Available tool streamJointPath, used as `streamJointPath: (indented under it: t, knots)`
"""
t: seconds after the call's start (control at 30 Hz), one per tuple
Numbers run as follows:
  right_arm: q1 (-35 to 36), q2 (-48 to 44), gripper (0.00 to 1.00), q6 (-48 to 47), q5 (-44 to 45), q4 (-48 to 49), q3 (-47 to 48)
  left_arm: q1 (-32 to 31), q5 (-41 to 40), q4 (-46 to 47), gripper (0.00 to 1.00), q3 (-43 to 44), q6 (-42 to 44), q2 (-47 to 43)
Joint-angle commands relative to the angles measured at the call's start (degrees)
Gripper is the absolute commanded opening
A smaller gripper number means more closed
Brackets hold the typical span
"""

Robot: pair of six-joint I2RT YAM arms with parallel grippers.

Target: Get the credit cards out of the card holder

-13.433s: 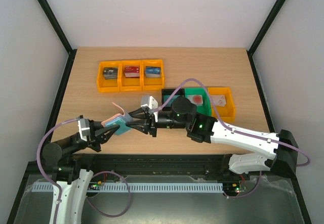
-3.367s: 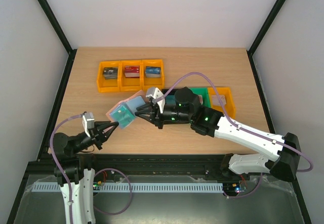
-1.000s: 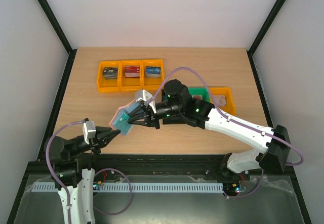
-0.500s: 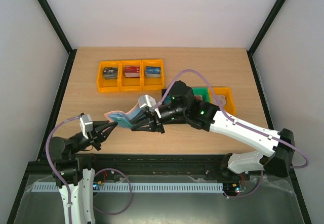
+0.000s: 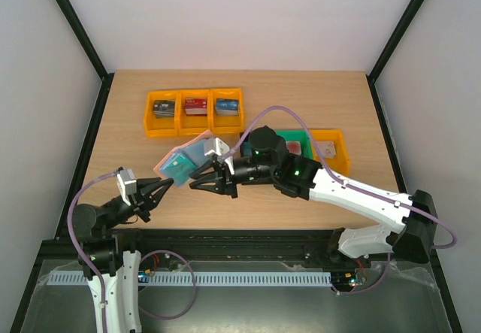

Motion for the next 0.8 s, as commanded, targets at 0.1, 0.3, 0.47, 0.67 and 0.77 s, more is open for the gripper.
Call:
streamJointPath:
  t: [0.1, 0.3, 0.47, 0.67, 0.77]
  knots:
    - [-0.9, -6.9, 0.27, -0.3, 8.7, 1.8, -2.7, 0.3, 0.2, 2.2, 0.02, -0.3, -0.3, -1.0]
    - [-5.1, -9.2, 0.33, 1.4, 15.5, -1.0, -2.7, 0.2, 0.5, 2.1, 0.02, -0.4, -0.2, -1.0]
    - [-6.1, -8.6, 0.72, 3.4, 26.9, -2.7, -1.2, 0.3, 0.9, 1.9, 0.02, -0.2, -0.1, -1.1]
    - [-6.1, -7.2, 0.99, 2.1, 27.2, -4.1, -0.1, 0.3, 1.5, 1.9, 0.02, -0.3, 0.1, -1.1]
    - [-6.1, -6.2, 0.99, -0.4, 23.1, -3.9, 0.5, 0.3, 2.2, 1.8, 0.02, -0.4, 0.4, -1.1]
